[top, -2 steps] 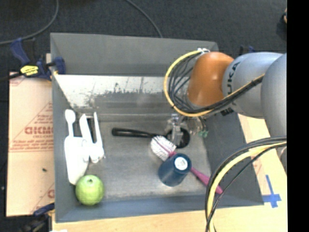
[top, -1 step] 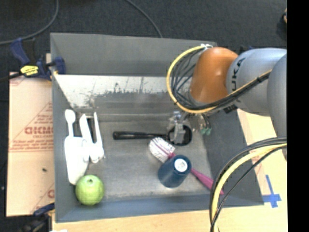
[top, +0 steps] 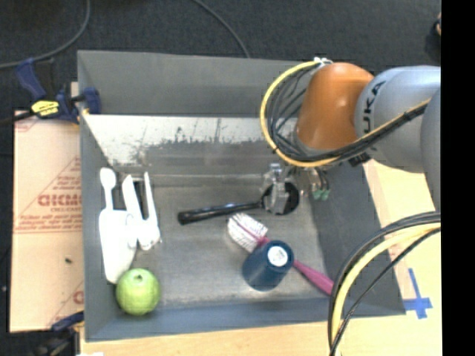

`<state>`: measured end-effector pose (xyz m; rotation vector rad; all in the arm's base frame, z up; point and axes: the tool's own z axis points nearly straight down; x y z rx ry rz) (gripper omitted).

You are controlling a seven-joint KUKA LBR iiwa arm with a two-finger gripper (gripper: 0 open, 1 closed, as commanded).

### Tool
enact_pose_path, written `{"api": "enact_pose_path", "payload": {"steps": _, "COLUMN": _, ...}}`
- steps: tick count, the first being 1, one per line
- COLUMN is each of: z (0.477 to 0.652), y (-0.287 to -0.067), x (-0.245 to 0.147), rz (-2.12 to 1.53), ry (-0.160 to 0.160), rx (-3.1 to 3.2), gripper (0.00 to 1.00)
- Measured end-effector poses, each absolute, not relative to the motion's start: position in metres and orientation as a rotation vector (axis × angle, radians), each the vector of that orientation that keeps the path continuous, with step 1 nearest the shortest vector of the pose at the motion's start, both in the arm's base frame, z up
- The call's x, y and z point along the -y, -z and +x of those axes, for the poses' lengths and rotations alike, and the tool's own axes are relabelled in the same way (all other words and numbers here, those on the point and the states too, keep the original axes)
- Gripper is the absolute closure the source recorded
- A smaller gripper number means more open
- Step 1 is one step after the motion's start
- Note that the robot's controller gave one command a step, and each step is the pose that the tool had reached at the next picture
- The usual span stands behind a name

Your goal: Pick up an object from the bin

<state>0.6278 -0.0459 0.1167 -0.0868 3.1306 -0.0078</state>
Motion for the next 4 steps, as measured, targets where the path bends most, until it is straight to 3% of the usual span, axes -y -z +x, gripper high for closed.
{"api": "enact_pose_path", "payload": {"steps": 4, "z": 0.63, "y": -0.158, "x": 0.047, "rz": -0.087, "ry": 0.011, "rx": -3.12, "gripper": 1.0}}
